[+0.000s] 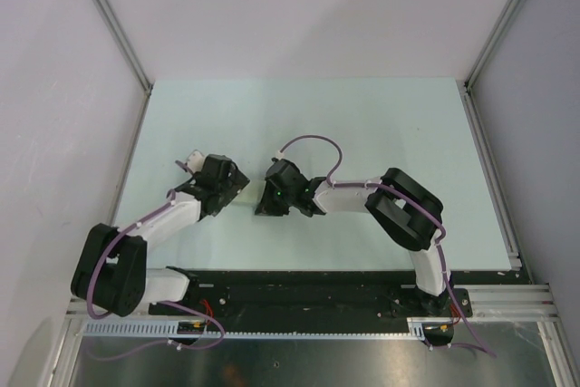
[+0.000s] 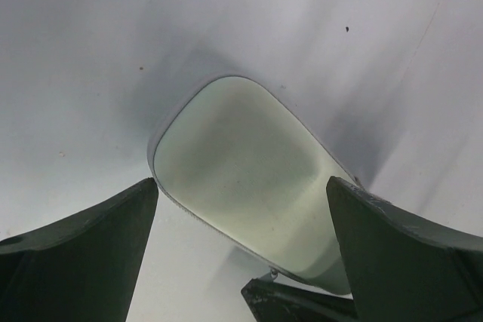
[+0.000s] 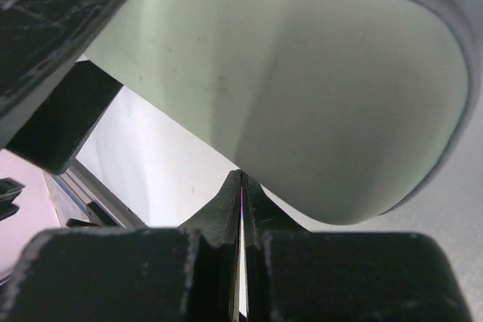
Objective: Organize the sunglasses
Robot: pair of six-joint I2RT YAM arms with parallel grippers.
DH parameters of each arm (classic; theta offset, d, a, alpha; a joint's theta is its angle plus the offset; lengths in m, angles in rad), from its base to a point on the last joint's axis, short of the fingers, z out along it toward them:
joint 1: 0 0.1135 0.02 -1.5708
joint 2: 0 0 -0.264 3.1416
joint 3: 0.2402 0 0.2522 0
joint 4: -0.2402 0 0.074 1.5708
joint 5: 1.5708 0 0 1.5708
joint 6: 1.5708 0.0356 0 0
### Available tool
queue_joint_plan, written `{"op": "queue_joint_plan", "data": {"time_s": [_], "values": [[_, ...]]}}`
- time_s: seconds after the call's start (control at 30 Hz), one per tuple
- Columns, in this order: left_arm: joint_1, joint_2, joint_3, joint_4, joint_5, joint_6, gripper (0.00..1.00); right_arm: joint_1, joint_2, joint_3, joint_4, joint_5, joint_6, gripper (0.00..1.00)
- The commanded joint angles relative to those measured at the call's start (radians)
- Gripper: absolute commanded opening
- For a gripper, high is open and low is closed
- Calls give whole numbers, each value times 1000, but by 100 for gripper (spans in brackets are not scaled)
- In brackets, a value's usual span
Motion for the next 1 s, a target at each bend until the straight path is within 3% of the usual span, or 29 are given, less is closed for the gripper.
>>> {"op": "queue_joint_plan", "data": {"time_s": [0.0, 0.27, 0.47, 0.73, 0.97], "values": [[12, 49, 32, 54, 8, 15, 100, 6, 2, 40, 12, -35, -44, 0], [21, 152, 68, 68, 67, 41, 100, 3, 4, 38, -28, -49, -88, 0], [27, 174, 68, 65, 71, 52, 79, 0, -9, 37, -112, -18, -130, 0], [42, 192, 61, 65, 54, 99, 70, -8, -36, 24, -207, 55, -217, 0], [70, 200, 54, 64, 44, 141, 68, -28, -85, -34, -265, 108, -306, 0]]}}
